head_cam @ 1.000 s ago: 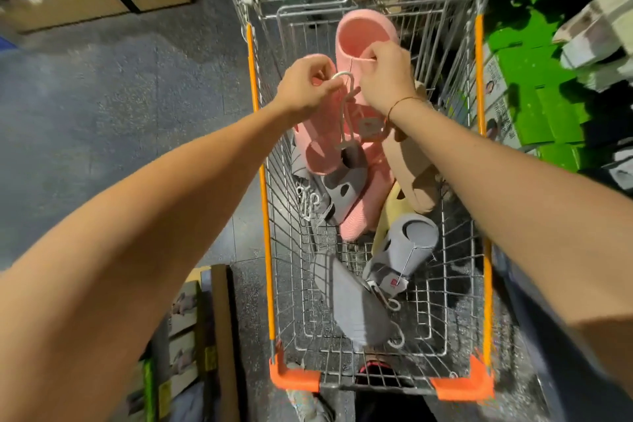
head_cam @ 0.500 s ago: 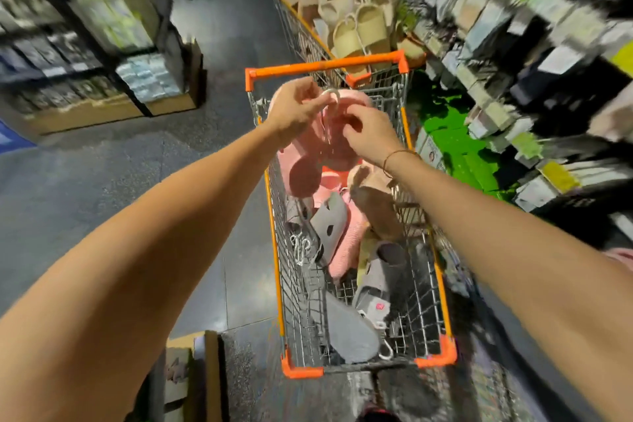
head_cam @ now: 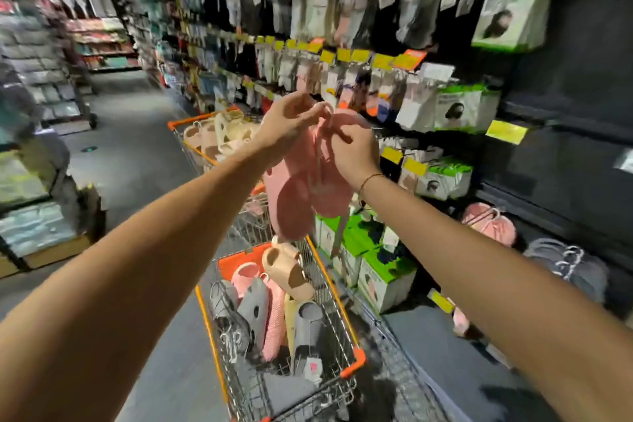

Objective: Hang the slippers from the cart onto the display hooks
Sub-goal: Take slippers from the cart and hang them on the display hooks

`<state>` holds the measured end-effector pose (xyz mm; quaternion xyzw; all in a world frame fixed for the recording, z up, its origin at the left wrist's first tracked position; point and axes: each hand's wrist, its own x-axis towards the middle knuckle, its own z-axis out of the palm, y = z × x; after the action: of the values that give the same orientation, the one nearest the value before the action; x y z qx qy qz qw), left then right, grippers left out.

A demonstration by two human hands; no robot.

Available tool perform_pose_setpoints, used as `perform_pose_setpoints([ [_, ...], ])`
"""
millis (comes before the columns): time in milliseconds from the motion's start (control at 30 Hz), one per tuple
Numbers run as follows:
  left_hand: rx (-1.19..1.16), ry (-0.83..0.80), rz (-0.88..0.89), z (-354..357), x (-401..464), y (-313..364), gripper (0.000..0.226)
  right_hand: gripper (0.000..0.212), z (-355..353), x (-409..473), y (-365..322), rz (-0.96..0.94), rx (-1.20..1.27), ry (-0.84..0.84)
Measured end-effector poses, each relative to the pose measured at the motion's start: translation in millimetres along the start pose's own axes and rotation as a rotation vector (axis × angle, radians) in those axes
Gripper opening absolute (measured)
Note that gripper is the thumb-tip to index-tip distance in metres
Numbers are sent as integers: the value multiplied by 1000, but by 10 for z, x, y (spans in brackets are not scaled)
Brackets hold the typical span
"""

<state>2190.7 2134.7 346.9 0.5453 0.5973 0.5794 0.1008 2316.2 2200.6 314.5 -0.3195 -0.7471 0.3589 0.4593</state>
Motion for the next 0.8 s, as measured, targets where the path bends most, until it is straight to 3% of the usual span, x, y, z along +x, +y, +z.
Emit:
perform_pose_setpoints([
  [267, -232, -132, 200, 1353, 347, 1769, 21, 9, -2307, 233, -637, -36, -169, 226],
  [400, -369, -115, 281, 2012, 481, 2498, 19, 33, -3390, 109, -998, -115, -476, 309],
  [533, -455, -72, 367, 2645, 521, 3167, 23, 30, -4411, -272, -1118, -367, -958, 464],
  [633, -525, -90, 400, 3110, 541, 3611, 21, 50, -5095, -553, -1013, -502, -1257, 512],
  [800, -447, -105, 600, 3824, 536, 4303, 17, 44, -6010, -732, -960, -458, -1222, 545],
])
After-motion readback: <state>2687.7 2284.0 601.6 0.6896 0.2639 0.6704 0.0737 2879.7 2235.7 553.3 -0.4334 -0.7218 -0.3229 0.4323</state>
